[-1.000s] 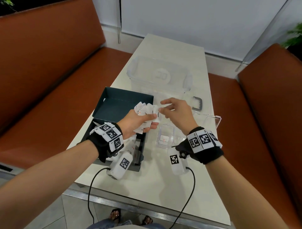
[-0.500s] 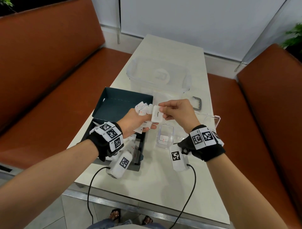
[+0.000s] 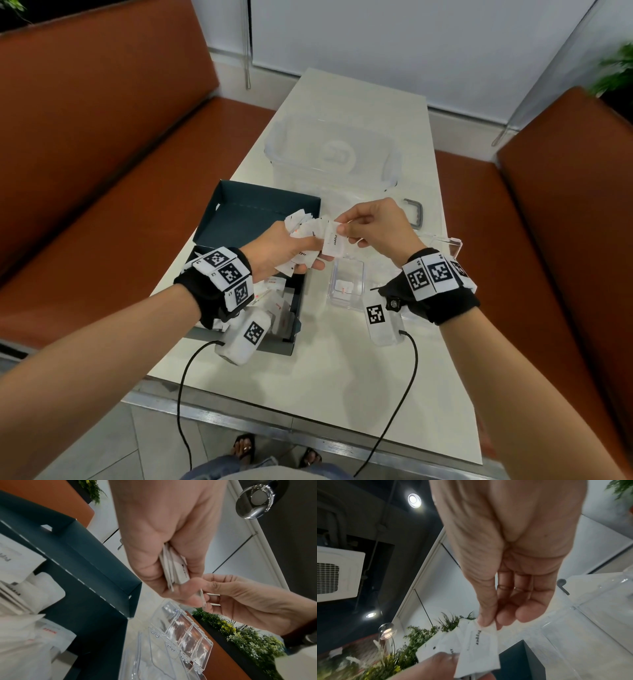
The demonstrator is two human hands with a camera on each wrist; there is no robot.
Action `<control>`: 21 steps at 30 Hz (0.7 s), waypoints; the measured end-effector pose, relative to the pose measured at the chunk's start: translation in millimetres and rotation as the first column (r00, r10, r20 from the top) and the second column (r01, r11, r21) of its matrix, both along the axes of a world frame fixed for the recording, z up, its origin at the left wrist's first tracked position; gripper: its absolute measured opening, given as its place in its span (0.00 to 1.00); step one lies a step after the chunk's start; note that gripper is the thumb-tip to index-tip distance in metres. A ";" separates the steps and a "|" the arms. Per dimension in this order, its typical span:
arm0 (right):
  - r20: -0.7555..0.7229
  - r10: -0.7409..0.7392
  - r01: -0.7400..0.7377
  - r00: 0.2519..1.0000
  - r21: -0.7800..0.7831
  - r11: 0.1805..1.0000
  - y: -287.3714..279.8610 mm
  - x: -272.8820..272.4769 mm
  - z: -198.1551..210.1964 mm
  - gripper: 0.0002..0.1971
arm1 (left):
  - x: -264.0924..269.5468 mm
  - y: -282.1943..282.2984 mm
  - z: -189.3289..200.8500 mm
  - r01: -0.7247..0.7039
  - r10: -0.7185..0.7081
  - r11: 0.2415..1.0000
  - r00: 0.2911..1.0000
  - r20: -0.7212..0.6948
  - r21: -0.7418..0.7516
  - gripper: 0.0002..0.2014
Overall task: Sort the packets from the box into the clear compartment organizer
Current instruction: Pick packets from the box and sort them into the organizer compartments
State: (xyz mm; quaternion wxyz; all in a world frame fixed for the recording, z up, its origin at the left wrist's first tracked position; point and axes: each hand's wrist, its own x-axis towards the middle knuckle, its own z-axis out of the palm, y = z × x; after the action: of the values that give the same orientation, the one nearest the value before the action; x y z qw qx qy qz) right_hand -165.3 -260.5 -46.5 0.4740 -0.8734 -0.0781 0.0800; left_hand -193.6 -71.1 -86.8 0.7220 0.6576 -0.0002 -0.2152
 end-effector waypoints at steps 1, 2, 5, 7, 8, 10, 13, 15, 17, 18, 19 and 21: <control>-0.008 -0.004 0.004 1.000 0.018 1.000 -1.5 -0.3 0.8 0.03 | 0.3 0.1 -0.3 -0.018 0.018 1.000 1.000 -0.007 -0.006 0.13; -0.022 -0.008 0.009 1.000 0.038 0.999 -2.8 -0.5 1.6 0.04 | 0.4 -0.1 -0.2 -0.039 0.038 0.999 0.999 -0.016 -0.017 0.14; -0.053 -0.023 0.027 0.998 0.076 0.997 -6.7 -1.0 3.6 0.04 | 0.5 -0.9 0.5 -0.090 0.089 0.995 0.996 -0.026 -0.030 0.13; -0.054 -0.047 0.051 0.997 0.071 0.996 -12.6 -0.2 4.5 0.05 | 0.6 -0.4 0.4 -0.091 0.090 0.995 0.995 -0.032 -0.034 0.13; -0.052 -0.065 0.069 0.997 0.066 0.995 -18.0 0.7 4.7 0.05 | 0.8 0.1 0.0 -0.084 0.082 0.996 0.996 -0.039 -0.042 0.13; -0.055 -0.111 0.113 0.992 0.035 0.993 -33.2 3.3 3.0 0.04 | 1.4 1.1 -1.5 -0.074 0.071 0.996 0.996 -0.055 -0.051 0.13; -0.043 -0.172 0.163 0.984 -0.163 0.973 -59.3 6.9 -9.8 0.05 | 1.2 0.3 -5.9 -0.091 0.087 0.995 0.993 -0.076 -0.043 0.12; -0.048 -0.188 0.163 0.981 -0.325 0.932 -70.3 5.9 -24.8 0.06 | 0.9 -2.8 -9.3 -0.105 0.102 0.994 0.991 -0.085 -0.033 0.10; -0.069 -0.196 0.148 0.978 -0.430 0.890 -73.4 1.7 -41.5 0.05 | 1.0 -7.3 -12.3 -0.107 0.105 0.994 0.991 -0.087 -0.028 0.09; -0.082 -0.201 0.141 0.976 -0.463 0.875 -72.4 -0.3 -49.8 0.05 | 1.1 -9.8 -13.5 -0.101 0.098 0.994 0.991 -0.087 -0.032 0.09; -0.089 -0.207 0.138 0.974 -0.490 0.861 -69.9 -2.2 -57.3 0.05 | 1.6 -12.2 -14.2 -0.093 0.090 0.995 0.992 -0.086 -0.036 0.09; -0.070 -0.213 0.137 0.975 -0.567 0.812 -62.4 -5.0 -70.1 0.04 | 2.6 -16.4 -15.2 -0.079 0.076 0.996 0.994 -0.083 -0.038 0.09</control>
State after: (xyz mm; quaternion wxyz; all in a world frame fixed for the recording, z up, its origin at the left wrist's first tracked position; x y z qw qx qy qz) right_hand -170.3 -322.8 -116.6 0.2071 -0.9700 0.0605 0.1121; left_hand -191.0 -87.4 -102.0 0.7426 0.6327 0.0503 -0.2138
